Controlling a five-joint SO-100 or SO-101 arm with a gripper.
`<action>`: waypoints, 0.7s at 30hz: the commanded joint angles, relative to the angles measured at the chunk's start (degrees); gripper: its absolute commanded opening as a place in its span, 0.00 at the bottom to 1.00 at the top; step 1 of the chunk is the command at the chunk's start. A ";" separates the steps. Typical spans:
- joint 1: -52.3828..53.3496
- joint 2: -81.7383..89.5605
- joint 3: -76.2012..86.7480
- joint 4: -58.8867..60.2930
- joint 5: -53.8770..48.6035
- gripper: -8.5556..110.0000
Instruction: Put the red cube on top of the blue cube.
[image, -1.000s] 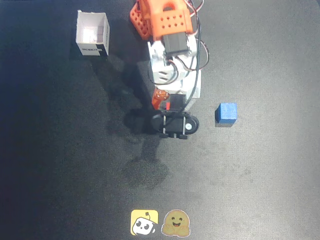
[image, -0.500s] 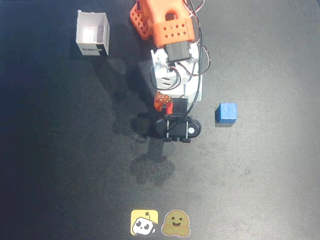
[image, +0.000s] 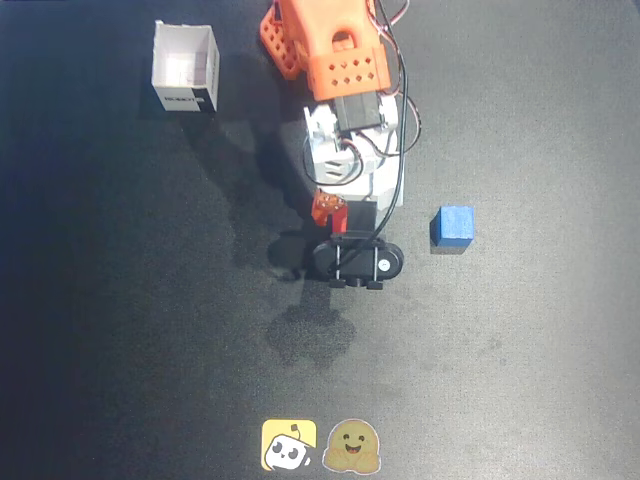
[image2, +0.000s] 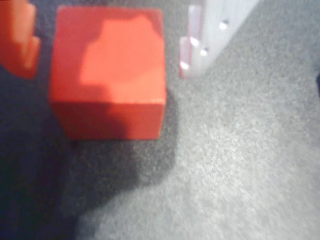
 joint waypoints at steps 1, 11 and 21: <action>-0.62 -0.18 0.09 -1.32 0.62 0.25; -0.26 -0.26 0.53 -1.58 1.23 0.17; -0.09 -0.70 0.70 -1.41 1.05 0.14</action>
